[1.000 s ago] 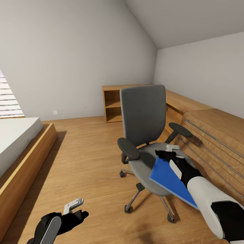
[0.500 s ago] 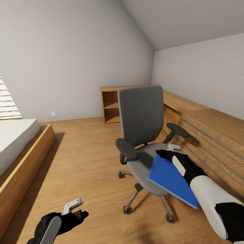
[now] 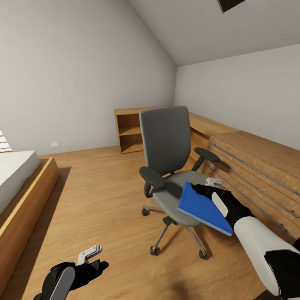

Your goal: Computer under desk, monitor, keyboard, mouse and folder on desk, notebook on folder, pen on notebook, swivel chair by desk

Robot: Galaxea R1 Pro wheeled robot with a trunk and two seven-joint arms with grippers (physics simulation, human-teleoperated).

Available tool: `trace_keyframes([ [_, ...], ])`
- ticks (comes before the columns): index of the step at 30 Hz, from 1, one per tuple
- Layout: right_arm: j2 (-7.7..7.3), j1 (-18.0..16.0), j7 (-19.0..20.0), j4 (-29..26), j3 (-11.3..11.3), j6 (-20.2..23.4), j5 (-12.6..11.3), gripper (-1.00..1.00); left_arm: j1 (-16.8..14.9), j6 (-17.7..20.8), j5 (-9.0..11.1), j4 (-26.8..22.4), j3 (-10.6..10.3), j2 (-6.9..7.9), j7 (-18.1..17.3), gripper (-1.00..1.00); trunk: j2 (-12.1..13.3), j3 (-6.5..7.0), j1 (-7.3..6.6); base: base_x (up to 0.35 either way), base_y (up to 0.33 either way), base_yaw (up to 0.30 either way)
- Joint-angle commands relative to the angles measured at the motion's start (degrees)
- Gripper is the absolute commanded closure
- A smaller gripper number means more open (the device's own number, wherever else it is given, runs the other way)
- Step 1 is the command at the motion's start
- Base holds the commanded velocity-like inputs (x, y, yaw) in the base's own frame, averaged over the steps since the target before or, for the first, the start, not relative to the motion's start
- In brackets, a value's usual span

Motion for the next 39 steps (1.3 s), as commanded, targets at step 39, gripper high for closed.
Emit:
trace_keyframes([
  [39,0.0,-0.04,-0.1,-0.4,0.26,-0.15,-0.11,-1.0,-0.02,0.14,0.52,0.0,-0.03,-0.12,0.49,-1.0,-0.03,0.19,-0.03,-0.035,0.156,-0.269],
])
